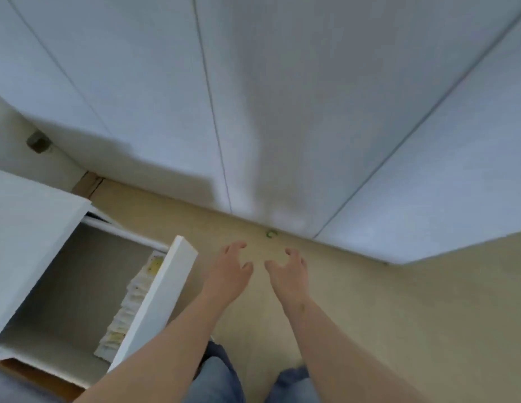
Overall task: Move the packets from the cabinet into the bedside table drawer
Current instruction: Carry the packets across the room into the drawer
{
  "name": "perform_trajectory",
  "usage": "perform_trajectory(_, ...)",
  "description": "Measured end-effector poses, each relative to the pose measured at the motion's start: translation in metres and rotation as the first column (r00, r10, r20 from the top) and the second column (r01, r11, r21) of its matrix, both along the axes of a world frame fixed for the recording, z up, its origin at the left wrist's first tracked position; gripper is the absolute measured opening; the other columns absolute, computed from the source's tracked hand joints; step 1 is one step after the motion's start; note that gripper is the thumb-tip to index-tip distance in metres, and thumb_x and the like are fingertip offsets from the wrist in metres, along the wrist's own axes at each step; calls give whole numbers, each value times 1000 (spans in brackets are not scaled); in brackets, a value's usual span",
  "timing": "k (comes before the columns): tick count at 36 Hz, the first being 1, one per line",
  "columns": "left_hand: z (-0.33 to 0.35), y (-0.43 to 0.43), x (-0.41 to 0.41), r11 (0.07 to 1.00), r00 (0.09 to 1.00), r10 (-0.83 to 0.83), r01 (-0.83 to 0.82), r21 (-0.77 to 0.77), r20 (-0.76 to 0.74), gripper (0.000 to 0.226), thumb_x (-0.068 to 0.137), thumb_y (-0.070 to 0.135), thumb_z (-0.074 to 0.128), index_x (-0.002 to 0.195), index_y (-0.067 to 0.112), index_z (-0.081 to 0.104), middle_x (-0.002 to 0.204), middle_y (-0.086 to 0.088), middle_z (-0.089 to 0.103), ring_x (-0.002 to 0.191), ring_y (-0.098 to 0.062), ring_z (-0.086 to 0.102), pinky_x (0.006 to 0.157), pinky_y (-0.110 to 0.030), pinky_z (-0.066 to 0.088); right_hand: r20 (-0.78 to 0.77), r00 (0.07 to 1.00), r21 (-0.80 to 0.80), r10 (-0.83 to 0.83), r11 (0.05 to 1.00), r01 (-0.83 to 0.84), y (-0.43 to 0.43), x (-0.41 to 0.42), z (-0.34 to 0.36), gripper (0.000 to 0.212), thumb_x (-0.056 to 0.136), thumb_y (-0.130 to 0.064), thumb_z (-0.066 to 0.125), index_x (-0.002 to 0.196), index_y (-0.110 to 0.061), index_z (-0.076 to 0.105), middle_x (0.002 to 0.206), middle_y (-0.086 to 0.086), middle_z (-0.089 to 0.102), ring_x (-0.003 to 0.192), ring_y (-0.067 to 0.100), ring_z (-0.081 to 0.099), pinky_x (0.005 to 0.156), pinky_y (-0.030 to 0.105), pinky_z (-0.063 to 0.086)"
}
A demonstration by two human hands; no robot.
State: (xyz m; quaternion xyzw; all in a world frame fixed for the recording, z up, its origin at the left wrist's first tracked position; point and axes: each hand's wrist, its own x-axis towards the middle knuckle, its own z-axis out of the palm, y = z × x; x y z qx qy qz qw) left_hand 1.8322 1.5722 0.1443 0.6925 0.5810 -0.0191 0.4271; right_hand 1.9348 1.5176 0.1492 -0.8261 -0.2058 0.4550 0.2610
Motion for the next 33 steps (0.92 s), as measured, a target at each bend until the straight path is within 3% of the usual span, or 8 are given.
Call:
perform_trajectory(8,29,-95,202,982,969,-187,188,11,159,46,92,17,54,136,15,44,141,-4,45,128,-19,42,99,-26,32,-27,907,117,-420,900,420,-130,174,34,57,89,-24,57,141,-10,36,141,10,41,126,25,43,105,36,37)
perform_trajectory(12,43,-154,294,959,930,-248,275,-64,270,43,93,19,52,135,21,44,141,0,42,122,-15,44,87,-24,34,-75,794,182,-604,774,606,-203,250,49,51,92,-21,53,140,-13,37,137,6,43,104,16,46,83,27,36)
perform_trajectory(17,59,-226,399,904,876,-352,409,-123,330,35,93,22,55,128,23,50,126,4,51,113,-14,50,94,-28,39,-111,577,212,-809,548,809,-285,331,52,48,93,-27,53,137,-17,39,141,5,40,105,15,44,82,25,32)
perform_trajectory(20,67,-267,458,858,830,-416,494,-142,372,30,92,19,57,122,19,54,123,-2,56,109,-18,53,92,-29,39,-93,441,220,-893,414,884,-328,372,56,45,93,-28,54,134,-13,44,134,7,49,115,22,49,81,23,33)
perform_trajectory(22,72,-300,503,812,784,-490,570,-127,381,31,92,18,55,123,18,54,120,-2,58,103,-17,53,87,-28,39,-116,346,233,-931,313,921,-362,404,59,44,94,-28,53,134,-11,45,126,7,53,106,20,50,80,23,34)
perform_trajectory(24,76,-335,547,761,735,-553,637,-121,393,31,92,19,53,123,20,54,115,1,57,101,-16,53,83,-25,38,-140,266,251,-954,225,941,-396,436,62,44,94,-29,53,134,-11,44,120,5,54,97,16,47,79,24,34)
perform_trajectory(29,79,-423,655,636,615,-657,763,-118,436,32,90,16,53,122,18,56,115,-3,61,106,-20,58,78,-25,38,-123,37,300,-992,-2,954,-483,525,71,43,92,-26,56,131,-11,49,132,7,51,117,22,49,88,25,35)
perform_trajectory(33,89,-504,726,492,485,-756,864,-109,440,32,89,16,53,121,17,58,113,-4,62,105,-22,59,81,-26,40,-140,-144,325,-980,-182,928,-558,578,87,40,91,-25,56,128,-11,51,126,6,54,111,20,50,91,28,37)
